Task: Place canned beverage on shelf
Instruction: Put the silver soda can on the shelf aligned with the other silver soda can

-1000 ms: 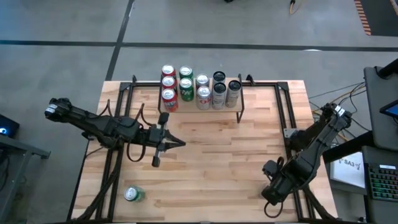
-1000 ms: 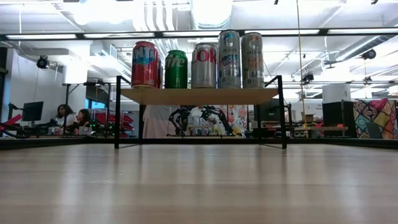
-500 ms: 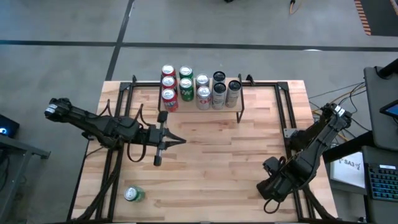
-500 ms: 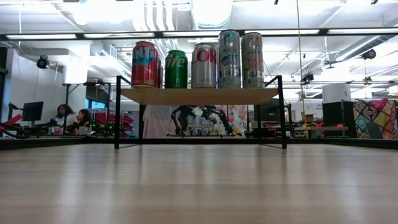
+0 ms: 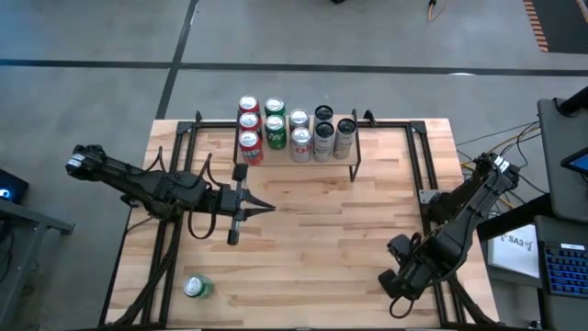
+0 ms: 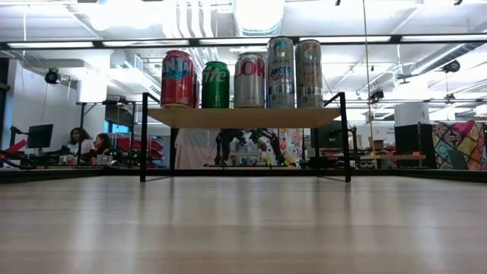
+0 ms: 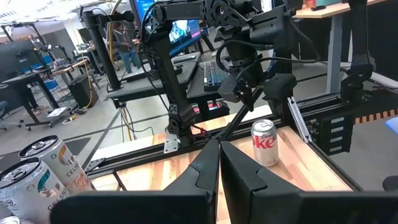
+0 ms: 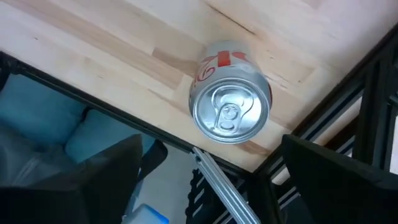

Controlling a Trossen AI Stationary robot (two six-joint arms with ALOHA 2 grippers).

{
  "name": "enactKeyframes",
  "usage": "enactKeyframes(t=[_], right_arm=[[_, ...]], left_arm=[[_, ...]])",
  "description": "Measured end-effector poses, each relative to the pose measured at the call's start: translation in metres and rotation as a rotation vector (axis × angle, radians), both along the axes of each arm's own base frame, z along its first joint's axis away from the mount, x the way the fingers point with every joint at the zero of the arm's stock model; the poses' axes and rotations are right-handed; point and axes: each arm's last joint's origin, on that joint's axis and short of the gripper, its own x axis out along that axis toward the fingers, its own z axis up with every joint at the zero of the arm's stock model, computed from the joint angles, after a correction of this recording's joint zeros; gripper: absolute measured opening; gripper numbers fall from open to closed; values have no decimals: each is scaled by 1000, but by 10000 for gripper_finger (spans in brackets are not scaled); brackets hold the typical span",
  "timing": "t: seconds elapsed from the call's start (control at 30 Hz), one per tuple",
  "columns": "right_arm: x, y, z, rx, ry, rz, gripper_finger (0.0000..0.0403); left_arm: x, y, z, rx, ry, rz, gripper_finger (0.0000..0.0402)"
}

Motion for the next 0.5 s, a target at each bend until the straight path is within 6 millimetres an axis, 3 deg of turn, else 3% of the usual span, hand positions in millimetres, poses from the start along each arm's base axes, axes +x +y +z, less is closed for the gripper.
enactKeyframes(t=[0.5], right_arm=[[0,-1,-13,-30,44,-83,375]], left_arm=[[0,0,0,-26,2,2,0]])
